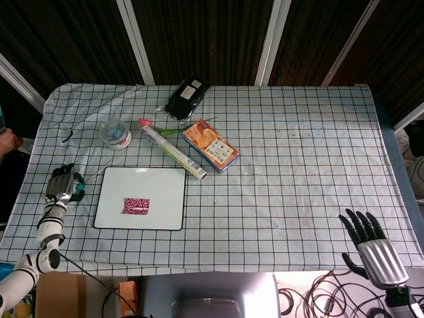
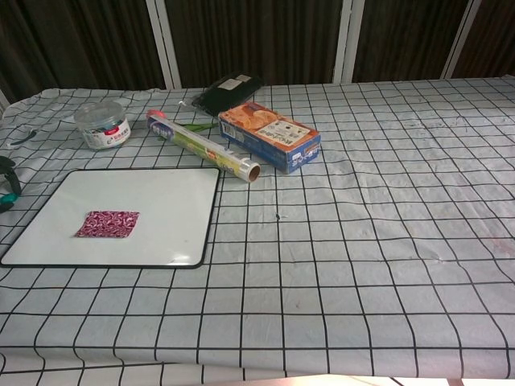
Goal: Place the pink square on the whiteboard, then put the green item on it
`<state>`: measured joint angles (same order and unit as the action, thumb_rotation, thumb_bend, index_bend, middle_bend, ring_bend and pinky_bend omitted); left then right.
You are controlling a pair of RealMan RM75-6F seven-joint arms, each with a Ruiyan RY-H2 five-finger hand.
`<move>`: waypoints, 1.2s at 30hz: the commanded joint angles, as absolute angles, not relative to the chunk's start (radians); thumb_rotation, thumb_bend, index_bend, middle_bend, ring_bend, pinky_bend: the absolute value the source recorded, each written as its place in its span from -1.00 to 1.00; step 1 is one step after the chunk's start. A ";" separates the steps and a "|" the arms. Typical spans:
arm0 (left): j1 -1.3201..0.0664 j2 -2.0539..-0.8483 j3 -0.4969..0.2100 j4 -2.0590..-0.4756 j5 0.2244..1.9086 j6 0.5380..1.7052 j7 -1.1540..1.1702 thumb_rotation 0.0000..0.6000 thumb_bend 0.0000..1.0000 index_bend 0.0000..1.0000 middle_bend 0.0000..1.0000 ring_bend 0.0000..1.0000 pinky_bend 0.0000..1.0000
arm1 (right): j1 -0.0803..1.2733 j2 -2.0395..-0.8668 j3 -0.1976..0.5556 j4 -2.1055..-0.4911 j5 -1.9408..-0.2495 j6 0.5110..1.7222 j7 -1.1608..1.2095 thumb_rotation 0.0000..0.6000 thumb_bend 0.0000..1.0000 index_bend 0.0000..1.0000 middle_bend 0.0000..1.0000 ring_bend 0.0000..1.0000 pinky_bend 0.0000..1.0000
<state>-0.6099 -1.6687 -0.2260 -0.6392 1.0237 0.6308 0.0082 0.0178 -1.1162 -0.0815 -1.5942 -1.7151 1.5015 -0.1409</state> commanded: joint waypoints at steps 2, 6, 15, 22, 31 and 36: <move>-0.609 -1.673 -0.228 -0.624 1.024 0.629 0.009 1.00 -0.27 -0.01 -0.88 -1.00 -1.00 | 0.018 -1.117 -0.081 -1.594 -1.714 1.500 -0.142 1.00 -0.49 -1.00 -1.00 -1.00 -0.88; -0.606 -1.671 -0.231 -0.620 1.029 0.632 0.003 1.00 -0.27 0.05 -0.86 -1.00 -1.00 | 0.018 -1.117 -0.081 -1.596 -1.713 1.499 -0.144 1.00 -0.49 -1.00 -1.00 -1.00 -0.88; -0.585 -1.632 -0.231 -0.685 1.055 0.687 -0.001 1.00 -0.27 0.05 -0.86 -1.00 -1.00 | 0.019 -1.120 -0.082 -1.596 -1.714 1.496 -0.150 1.00 -0.49 -1.00 -1.00 -1.00 -0.88; -0.544 -1.554 -0.217 -0.880 1.125 0.831 -0.006 1.00 -0.27 0.04 -0.86 -1.00 -1.00 | 0.021 -1.122 -0.082 -1.598 -1.715 1.492 -0.156 1.00 -0.49 -1.00 -1.00 -1.00 -0.88; -0.467 -1.410 -0.138 -1.233 1.299 0.974 -0.136 1.00 -0.27 0.06 -0.81 -1.00 -1.00 | 0.026 -1.131 -0.083 -1.601 -1.714 1.477 -0.178 1.00 -0.49 -1.00 -1.00 -1.00 -0.88; -0.455 -1.398 -0.108 -1.267 1.356 1.006 -0.158 1.00 -0.27 0.06 -0.81 -1.00 -1.00 | 0.027 -1.134 -0.081 -1.602 -1.710 1.474 -0.182 1.00 -0.49 -1.00 -1.00 -1.00 -0.88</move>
<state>-0.4676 -1.4084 -0.1273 -1.2433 1.3252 0.9839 -0.1409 0.0268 -1.1331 -0.0818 -1.6021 -1.7106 1.4748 -0.1814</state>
